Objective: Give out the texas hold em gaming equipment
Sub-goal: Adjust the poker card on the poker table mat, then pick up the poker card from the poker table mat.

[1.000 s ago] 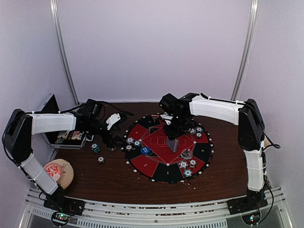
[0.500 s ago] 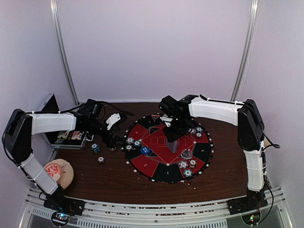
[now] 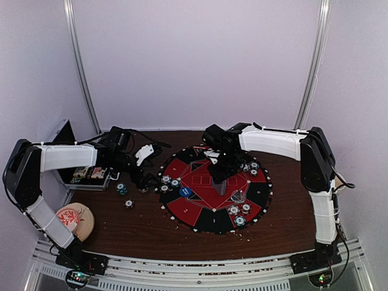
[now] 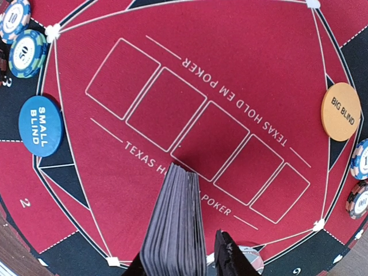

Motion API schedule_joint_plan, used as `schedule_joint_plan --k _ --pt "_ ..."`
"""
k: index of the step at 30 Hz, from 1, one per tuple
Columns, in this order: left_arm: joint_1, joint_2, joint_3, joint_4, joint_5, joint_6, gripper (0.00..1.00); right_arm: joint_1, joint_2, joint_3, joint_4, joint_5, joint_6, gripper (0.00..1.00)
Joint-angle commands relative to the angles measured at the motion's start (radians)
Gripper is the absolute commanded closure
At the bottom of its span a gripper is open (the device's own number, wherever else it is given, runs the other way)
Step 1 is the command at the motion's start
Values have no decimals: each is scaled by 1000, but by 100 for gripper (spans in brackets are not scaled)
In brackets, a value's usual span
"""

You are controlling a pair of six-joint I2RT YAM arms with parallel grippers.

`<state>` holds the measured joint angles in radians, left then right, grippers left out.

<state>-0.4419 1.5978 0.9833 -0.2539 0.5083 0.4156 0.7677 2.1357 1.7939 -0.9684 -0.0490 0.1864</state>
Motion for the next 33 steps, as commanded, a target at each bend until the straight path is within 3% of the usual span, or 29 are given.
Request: schedule_joint_plan --k 1,11,17,22,27,33 --pt "7 -3 -13 45 -3 -11 2 5 27 1 3 1 1 67" --pt "8 3 -13 51 -11 -14 2 4 36 24 -6 -19 14 75" --pt "5 7 -13 61 -18 -21 2 5 21 24 -4 -32 28 91" --pt "-20 -3 -1 94 -49 -38 2 5 -31 -4 47 -58 63 96" --pt "-87 -8 33 117 -68 -13 2 4 -121 -72 188 -119 157 100" --pt "-136 10 108 106 -23 23 2 4 -269 -271 519 -237 344 100"
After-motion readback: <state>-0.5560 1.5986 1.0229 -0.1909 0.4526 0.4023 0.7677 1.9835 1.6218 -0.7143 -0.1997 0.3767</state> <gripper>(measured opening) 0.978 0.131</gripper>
